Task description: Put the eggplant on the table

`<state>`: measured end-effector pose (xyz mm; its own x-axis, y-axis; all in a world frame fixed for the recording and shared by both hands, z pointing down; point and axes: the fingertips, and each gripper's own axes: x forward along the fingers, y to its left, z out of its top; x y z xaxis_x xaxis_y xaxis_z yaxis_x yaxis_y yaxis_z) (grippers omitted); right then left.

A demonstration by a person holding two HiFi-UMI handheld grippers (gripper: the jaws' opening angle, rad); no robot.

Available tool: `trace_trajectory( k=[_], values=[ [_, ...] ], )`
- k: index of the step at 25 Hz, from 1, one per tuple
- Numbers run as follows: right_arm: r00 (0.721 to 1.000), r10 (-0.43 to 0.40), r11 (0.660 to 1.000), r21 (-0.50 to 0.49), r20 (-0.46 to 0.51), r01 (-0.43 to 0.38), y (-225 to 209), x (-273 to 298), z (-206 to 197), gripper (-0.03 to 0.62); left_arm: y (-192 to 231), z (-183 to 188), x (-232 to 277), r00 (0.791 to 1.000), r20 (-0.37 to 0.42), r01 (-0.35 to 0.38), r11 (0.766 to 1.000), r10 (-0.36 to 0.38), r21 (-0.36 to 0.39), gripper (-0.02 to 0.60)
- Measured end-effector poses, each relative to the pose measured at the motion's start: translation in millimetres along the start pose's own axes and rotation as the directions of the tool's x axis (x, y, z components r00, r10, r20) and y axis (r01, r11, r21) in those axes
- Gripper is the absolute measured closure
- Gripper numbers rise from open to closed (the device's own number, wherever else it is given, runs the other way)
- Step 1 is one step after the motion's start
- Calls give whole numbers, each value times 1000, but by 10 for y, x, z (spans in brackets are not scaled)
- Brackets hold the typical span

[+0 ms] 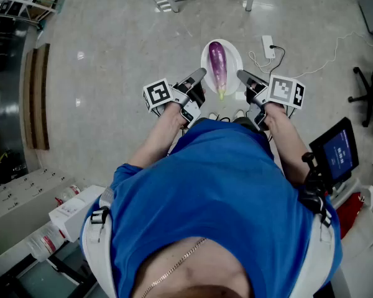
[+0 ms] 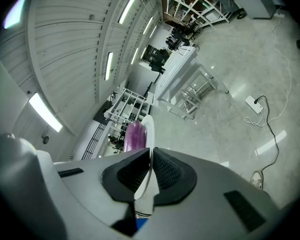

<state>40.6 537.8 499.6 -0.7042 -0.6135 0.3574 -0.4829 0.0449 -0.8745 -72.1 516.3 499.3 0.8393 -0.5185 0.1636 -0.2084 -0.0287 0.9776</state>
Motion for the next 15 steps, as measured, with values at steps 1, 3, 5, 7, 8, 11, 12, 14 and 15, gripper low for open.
trace_trajectory(
  k=[1, 3, 5, 7, 8, 11, 12, 14, 15],
  values=[
    [1000, 0, 1000, 0, -1, 0, 6, 0, 0, 579, -6, -1, -2, 1000, 1, 2, 1000, -2, -2, 560],
    [1000, 1, 1000, 0, -2, -1, 16, 1, 1, 579, -7, 0, -7, 1000, 2, 2, 1000, -2, -4, 560],
    [1000, 2, 1000, -2, -2, -2, 17, 5, 3, 579, 4, 6, -11, 1000, 3, 2, 1000, -2, -2, 560],
    [1000, 3, 1000, -3, -2, -3, 12, 12, 3, 579, 7, 10, -7, 1000, 3, 7, 1000, -7, -2, 560],
    [1000, 4, 1000, -3, -2, -4, 8, 15, 2, 579, 5, 10, -3, 1000, 3, 12, 1000, -12, -4, 560],
    [1000, 10, 1000, -3, 1, -10, -3, 26, 1, 579, 8, 13, 9, 1000, 2, 24, 1000, -24, -7, 560],
    [1000, 13, 1000, -5, 3, -13, -7, 30, 2, 579, 16, 15, 11, 1000, 2, 25, 1000, -25, -6, 560],
    [1000, 15, 1000, -10, 8, -15, -13, 34, 3, 579, 27, 15, 19, 1000, 2, 30, 1000, -30, -9, 560],
    [1000, 15, 1000, -12, 10, -15, -13, 33, 4, 579, 20, 13, 24, 999, 2, 36, 999, -36, -11, 560]
  ],
)
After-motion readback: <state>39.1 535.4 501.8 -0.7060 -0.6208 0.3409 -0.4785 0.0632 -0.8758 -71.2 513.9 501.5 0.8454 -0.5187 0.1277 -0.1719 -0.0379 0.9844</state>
